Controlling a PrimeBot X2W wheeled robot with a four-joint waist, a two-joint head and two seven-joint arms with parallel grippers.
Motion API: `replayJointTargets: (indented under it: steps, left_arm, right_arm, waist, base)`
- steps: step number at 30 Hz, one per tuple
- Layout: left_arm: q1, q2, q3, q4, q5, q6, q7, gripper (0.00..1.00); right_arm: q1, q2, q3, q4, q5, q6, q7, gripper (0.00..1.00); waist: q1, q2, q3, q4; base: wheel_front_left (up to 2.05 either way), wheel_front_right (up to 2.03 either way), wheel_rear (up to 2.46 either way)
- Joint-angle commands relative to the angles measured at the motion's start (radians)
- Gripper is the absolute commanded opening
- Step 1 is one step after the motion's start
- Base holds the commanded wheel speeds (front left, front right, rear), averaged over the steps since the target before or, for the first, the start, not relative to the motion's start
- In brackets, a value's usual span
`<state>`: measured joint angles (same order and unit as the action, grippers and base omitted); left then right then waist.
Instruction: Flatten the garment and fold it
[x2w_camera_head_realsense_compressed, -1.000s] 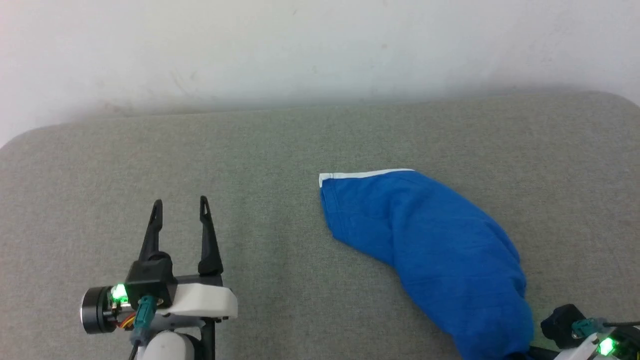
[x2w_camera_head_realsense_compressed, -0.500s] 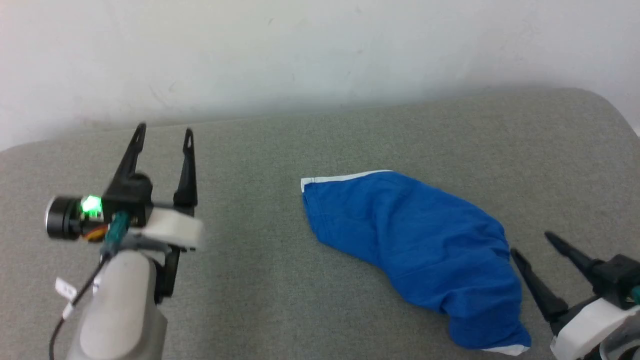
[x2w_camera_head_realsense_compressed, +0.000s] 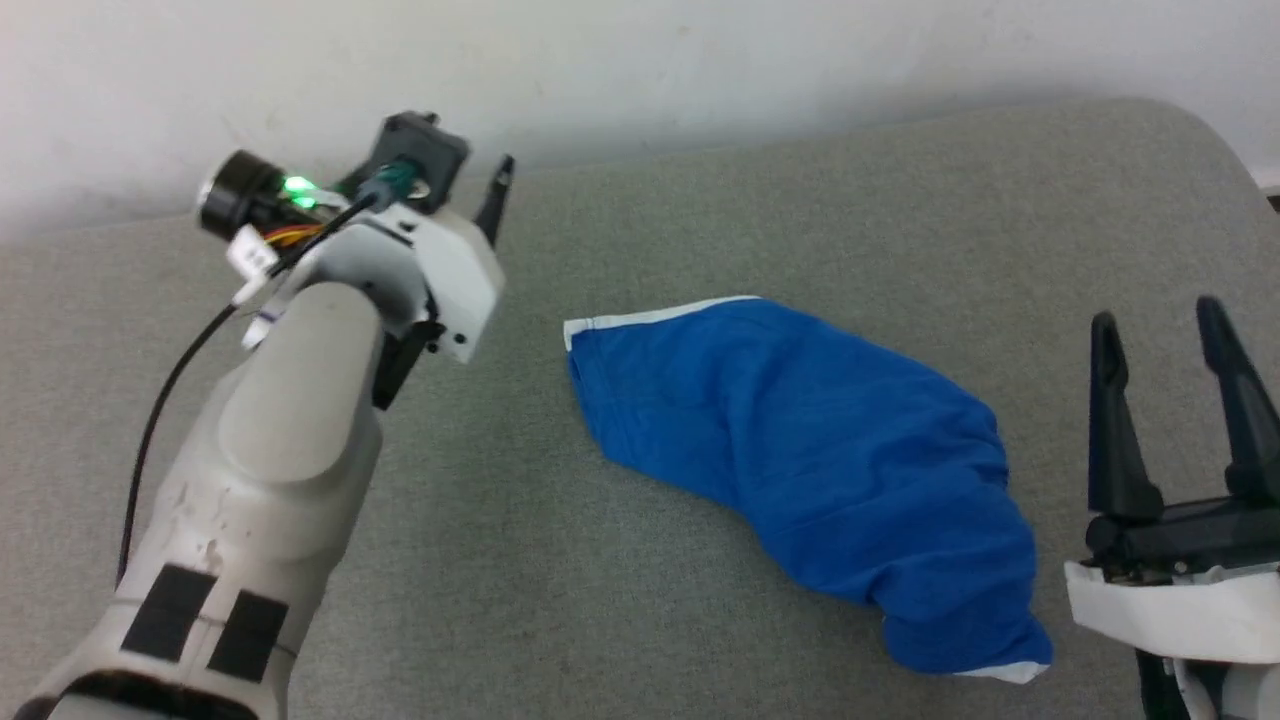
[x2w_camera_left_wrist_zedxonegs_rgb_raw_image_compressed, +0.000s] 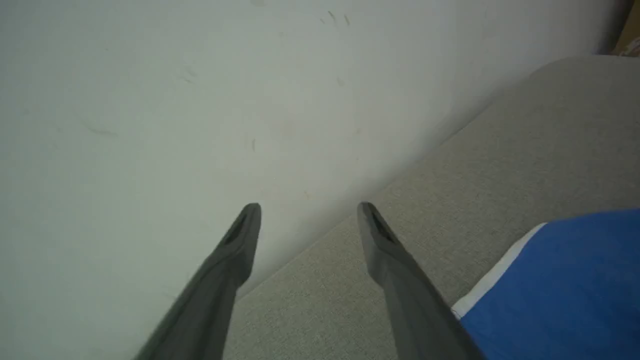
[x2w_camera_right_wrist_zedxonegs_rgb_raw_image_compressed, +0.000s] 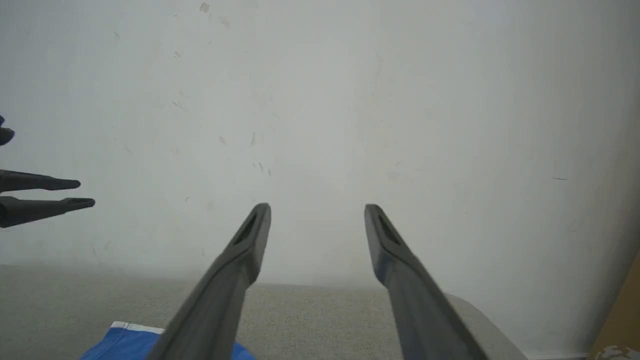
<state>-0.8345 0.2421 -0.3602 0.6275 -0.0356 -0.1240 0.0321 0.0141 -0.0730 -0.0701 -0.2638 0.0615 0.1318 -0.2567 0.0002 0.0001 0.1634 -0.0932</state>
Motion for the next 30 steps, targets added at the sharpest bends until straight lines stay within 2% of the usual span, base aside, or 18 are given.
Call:
replayJointTargets:
  steps: [1,5,10,14,19,25,26,27,30]
  left_arm:
    - [-0.040,-0.003,-0.066,0.036,-0.055,-0.006,0.046,1.00]
    - [-0.115,0.017,-0.295,0.101,-0.253,-0.006,0.249,1.00]
    - [-0.212,0.110,-0.558,0.058,-0.468,-0.006,0.429,1.00]
    - [-0.279,0.178,-0.720,0.014,-0.605,-0.007,0.544,1.00]
    - [-0.324,0.223,-0.856,0.005,-0.731,-0.007,0.642,1.00]
    - [-0.307,0.238,-0.914,-0.039,-0.803,-0.007,0.714,1.00]
    - [-0.303,0.243,-0.916,-0.057,-0.806,-0.007,0.722,0.25]
    - [-0.302,0.247,-0.918,-0.075,-0.808,-0.007,0.722,0.00]
    - [-0.303,0.262,-0.919,-0.137,-0.811,-0.007,0.683,0.00]
  right_arm:
    - [-0.022,0.011,-0.005,-0.028,0.004,-0.001,-0.004,1.00]
    - [-0.039,0.021,-0.004,-0.060,0.022,-0.001,-0.005,1.00]
    - [-0.066,0.022,0.001,-0.072,0.060,-0.001,-0.005,1.00]
    - [-0.096,0.022,0.005,-0.070,0.076,-0.001,-0.005,1.00]
    - [-0.123,0.023,0.027,-0.054,0.087,-0.001,-0.005,1.00]
    - [-0.126,0.023,0.032,-0.031,0.081,-0.001,-0.005,1.00]
    - [-0.123,0.023,0.031,-0.027,0.079,-0.001,-0.005,1.00]
    - [-0.121,0.023,0.028,-0.024,0.076,-0.001,-0.005,1.00]
    - [-0.112,0.023,0.019,-0.019,0.065,-0.001,-0.005,1.00]
  waist:
    - [-0.0002,-0.0001,0.045,-0.033]
    - [-0.0002,-0.0001,0.084,-0.057]
    - [-0.0002,-0.0001,0.135,-0.090]
    - [-0.0002,-0.0001,0.172,-0.116]
    - [-0.0002,-0.0001,0.207,-0.144]
    - [-0.0002,-0.0001,0.212,-0.139]
    - [-0.0002,-0.0001,0.208,-0.132]
    - [-0.0002,-0.0001,0.201,-0.122]
    - [-0.0002,-0.0001,0.168,-0.088]
  base:
    - [0.00,0.00,0.00]
    - [0.00,0.00,0.00]
    - [0.00,0.00,0.00]
    - [0.00,0.00,0.00]
    - [0.00,0.00,0.00]
    - [0.00,0.00,0.00]
    - [0.00,0.00,0.00]
    - [0.00,0.00,0.00]
    - [0.00,0.00,0.00]
